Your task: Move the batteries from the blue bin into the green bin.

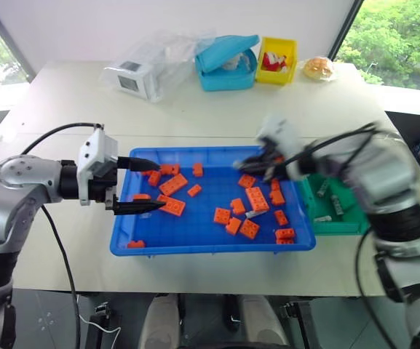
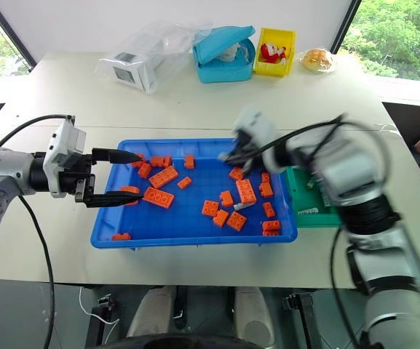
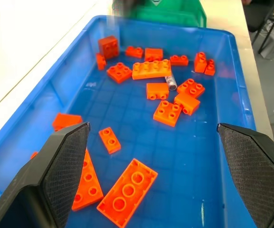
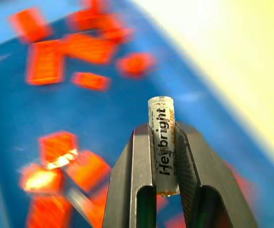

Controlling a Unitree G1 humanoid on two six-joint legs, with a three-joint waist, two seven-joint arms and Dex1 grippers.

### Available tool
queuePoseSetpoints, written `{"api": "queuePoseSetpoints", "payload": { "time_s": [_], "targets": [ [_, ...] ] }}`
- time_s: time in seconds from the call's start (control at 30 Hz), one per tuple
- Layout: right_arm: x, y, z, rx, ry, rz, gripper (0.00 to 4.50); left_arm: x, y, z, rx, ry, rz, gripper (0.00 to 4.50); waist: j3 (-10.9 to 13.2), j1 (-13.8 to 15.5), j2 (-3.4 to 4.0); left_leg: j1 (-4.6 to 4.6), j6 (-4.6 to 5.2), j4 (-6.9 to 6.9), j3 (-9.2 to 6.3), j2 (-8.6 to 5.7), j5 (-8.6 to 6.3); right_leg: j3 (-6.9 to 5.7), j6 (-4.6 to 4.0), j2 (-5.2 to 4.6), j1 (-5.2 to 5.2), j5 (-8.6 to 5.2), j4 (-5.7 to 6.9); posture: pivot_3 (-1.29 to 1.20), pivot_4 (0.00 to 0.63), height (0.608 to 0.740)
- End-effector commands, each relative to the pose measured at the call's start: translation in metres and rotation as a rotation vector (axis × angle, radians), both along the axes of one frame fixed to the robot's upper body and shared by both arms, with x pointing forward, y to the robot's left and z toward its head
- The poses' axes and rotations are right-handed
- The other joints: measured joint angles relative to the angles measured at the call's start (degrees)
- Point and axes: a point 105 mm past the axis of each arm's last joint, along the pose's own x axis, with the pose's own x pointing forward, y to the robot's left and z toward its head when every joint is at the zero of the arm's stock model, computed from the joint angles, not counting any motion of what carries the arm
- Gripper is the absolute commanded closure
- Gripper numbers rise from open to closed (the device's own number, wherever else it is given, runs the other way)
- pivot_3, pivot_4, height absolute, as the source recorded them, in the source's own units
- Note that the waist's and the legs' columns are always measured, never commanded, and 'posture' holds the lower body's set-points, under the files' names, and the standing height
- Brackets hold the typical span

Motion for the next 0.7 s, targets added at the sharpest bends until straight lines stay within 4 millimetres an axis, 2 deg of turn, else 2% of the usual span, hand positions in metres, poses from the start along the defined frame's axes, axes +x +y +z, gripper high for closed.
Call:
{"api": "queuePoseSetpoints", "payload": {
  "time_s": [0.03,0.1,0.27,0.33,0.4,0.47,0.57,0.7],
  "targets": [
    [-0.016,-0.039,0.019,-0.005,-0.035,-0.086,4.43,0.002,-0.005,0.005,-0.005,-0.036,-0.029,0.0,0.0,0.1,-0.02,0.0,0.0,-0.01,0.0,0.0,0.0,0.0,0.0,0.0,0.0,0.0,-0.01,0.0,0.15,0.736],
    [-0.023,-0.059,0.016,-0.027,-0.024,-0.151,4.43,0.003,-0.006,0.004,-0.007,-0.035,-0.039,0.0,0.0,-0.1,-0.05,0.01,0.01,-0.03,-0.02,0.0,-0.01,-0.02,0.0,0.02,0.01,-0.01,-0.04,0.0,0.15,0.736],
    [-0.036,-0.078,-0.01,-0.09,-0.006,-0.211,4.43,0.009,-0.011,0.004,-0.008,-0.043,-0.067,0.0,0.0,-0.5,-0.03,0.18,0.01,-0.02,0.06,0.0,0.0,0.13,0.01,0.05,0.06,0.0,0.04,0.0,0.15,0.736],
    [-0.036,-0.079,-0.015,-0.105,-0.012,-0.22,3.37,0.01,-0.014,0.006,-0.01,-0.047,-0.078,0.0,0.0,-0.5,-0.03,0.19,0.01,0.0,0.06,0.0,0.0,0.15,0.01,0.06,0.05,0.0,0.09,0.0,0.15,0.736],
    [-0.034,-0.079,-0.019,-0.124,-0.028,-0.22,2.52,0.011,-0.015,0.007,-0.009,-0.049,-0.086,0.0,0.0,-0.5,-0.04,0.19,0.01,0.01,0.06,0.0,0.0,0.17,0.02,0.06,0.05,0.0,0.09,0.0,0.15,0.736],
    [-0.03,-0.077,-0.017,-0.137,-0.056,-0.205,1.57,0.011,-0.016,0.008,-0.006,-0.052,-0.092,0.0,0.0,-0.4,-0.04,0.18,0.01,0.01,0.06,0.0,0.0,0.17,0.02,0.05,0.06,0.0,0.09,0.0,0.15,0.736],
    [-0.024,-0.064,-0.011,-0.128,-0.088,-0.147,1.57,0.012,-0.016,0.008,-0.004,-0.054,-0.096,0.0,0.0,-0.5,-0.04,0.17,0.01,0.01,0.07,-0.01,0.0,0.17,0.02,0.05,0.05,0.0,0.08,0.0,0.15,0.736],
    [-0.016,-0.027,-0.012,-0.092,-0.081,-0.023,1.57,0.011,-0.017,0.009,-0.003,-0.056,-0.098,0.0,0.0,-0.6,-0.04,0.19,0.01,0.01,0.04,0.01,0.0,0.18,0.01,0.1,0.04,0.0,0.1,0.0,0.15,0.736]
  ]
}}
